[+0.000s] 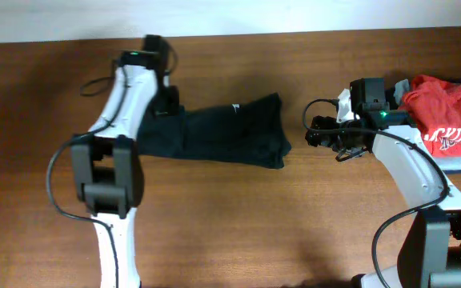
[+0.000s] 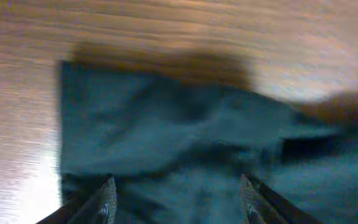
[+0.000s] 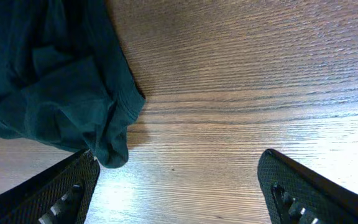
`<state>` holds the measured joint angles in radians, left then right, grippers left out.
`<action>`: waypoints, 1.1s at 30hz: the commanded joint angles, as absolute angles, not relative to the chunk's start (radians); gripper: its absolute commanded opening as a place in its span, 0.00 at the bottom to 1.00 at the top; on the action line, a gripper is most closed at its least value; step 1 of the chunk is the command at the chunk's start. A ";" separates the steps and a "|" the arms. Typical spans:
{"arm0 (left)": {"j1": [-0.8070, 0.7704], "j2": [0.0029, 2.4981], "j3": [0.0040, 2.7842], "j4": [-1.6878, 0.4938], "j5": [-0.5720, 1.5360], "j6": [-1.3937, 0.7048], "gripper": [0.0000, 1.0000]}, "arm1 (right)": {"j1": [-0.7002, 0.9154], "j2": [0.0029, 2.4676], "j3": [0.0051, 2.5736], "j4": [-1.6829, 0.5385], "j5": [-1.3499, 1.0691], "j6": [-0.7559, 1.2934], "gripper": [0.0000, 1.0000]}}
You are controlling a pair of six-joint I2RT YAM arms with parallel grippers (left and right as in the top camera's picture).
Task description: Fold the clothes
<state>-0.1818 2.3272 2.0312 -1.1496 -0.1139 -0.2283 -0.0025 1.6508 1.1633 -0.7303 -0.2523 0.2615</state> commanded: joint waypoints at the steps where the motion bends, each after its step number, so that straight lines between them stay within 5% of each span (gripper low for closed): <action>1: -0.287 2.332 2.045 -1.163 -0.296 -0.208 0.63 | -0.007 1.636 1.177 -0.727 -0.251 0.258 0.85; 7: -0.371 2.336 2.045 -1.170 -0.455 -0.208 0.63 | -0.007 1.636 1.177 -0.737 -0.251 0.258 0.85; 12: -0.369 2.347 2.042 -1.195 -0.455 -0.212 0.53 | -0.007 1.636 1.177 -0.745 -0.251 0.242 0.85; 33: -0.364 2.364 1.942 -1.164 -0.390 -0.321 0.53 | -0.007 1.636 1.177 -0.746 -0.260 0.243 0.86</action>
